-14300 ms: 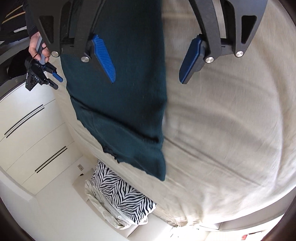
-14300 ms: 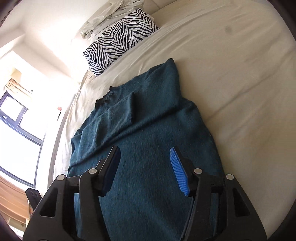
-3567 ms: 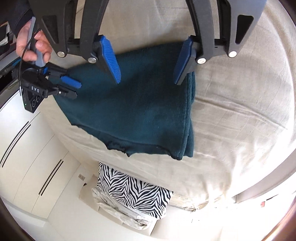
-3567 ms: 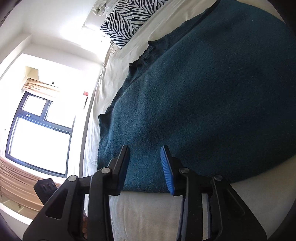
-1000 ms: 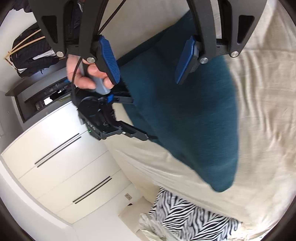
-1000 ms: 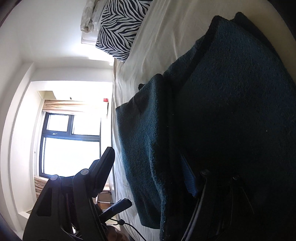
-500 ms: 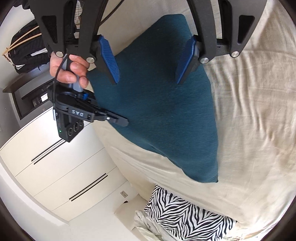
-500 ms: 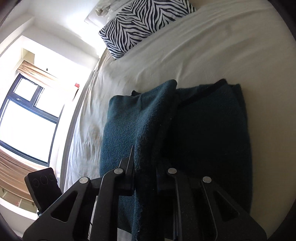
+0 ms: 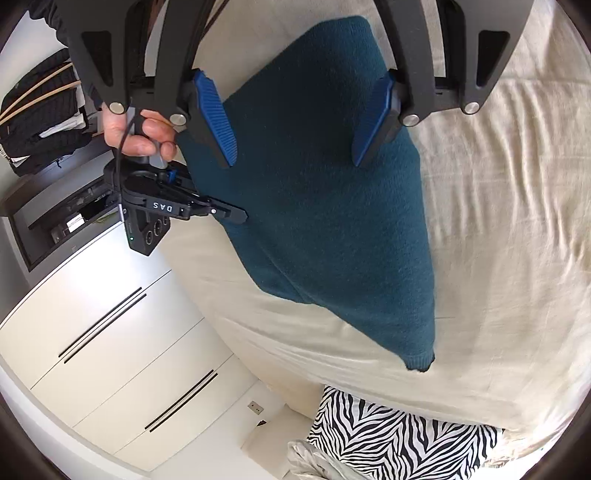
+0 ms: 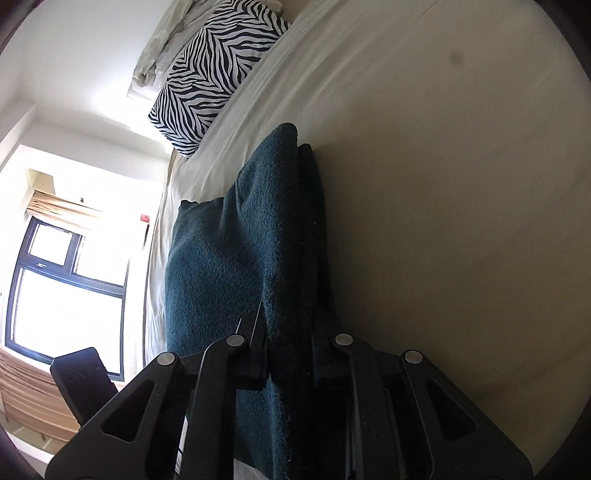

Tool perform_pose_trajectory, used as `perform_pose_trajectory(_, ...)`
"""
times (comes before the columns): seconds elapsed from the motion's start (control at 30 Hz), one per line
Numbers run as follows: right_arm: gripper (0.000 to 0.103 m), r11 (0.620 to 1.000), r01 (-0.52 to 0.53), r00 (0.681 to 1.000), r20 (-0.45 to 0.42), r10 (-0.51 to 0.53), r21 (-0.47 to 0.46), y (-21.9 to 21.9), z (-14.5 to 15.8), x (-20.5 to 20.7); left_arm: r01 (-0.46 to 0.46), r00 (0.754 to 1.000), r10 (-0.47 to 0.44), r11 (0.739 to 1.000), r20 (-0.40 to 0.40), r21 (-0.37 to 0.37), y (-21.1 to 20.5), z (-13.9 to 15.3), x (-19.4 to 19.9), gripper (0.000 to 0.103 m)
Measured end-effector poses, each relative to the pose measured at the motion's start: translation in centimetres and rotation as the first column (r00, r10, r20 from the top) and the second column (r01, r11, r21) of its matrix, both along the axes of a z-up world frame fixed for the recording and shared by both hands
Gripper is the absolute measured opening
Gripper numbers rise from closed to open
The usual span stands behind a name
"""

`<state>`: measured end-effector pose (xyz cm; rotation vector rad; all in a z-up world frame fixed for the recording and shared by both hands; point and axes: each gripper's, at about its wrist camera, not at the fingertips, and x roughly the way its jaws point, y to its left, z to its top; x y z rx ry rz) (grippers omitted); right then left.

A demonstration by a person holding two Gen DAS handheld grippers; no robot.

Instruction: Fold small clothes

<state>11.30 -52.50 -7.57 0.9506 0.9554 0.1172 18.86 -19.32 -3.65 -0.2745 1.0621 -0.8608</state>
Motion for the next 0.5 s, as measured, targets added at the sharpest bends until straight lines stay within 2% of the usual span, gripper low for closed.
perform_pose_trajectory(0.17,0.016,1.000,0.012,1.000,-0.015,-0.012,0.005,0.5,-0.1,1.1,-0.005,0.997,0.000,0.998,0.081,0.055,-1.4,0.3,1.0,0.068)
perform_pose_trajectory(0.33,0.016,0.999,0.031,0.999,-0.027,-0.030,0.025,0.3,-0.2,1.9,0.015,0.993,-0.033,0.988,0.112,0.152,-2.7,-1.1,0.5,0.067)
perform_pose_trajectory(0.43,0.017,0.998,0.045,0.998,-0.037,-0.043,0.052,0.0,-0.3,1.4,0.043,0.994,-0.061,0.982,0.091,0.185,-3.2,-2.2,-0.3,0.067)
perform_pose_trajectory(0.5,0.018,0.998,0.056,0.998,-0.028,-0.055,0.031,0.1,0.4,0.6,0.048,0.993,-0.068,0.979,0.096,0.199,-3.4,-2.7,-0.7,0.067)
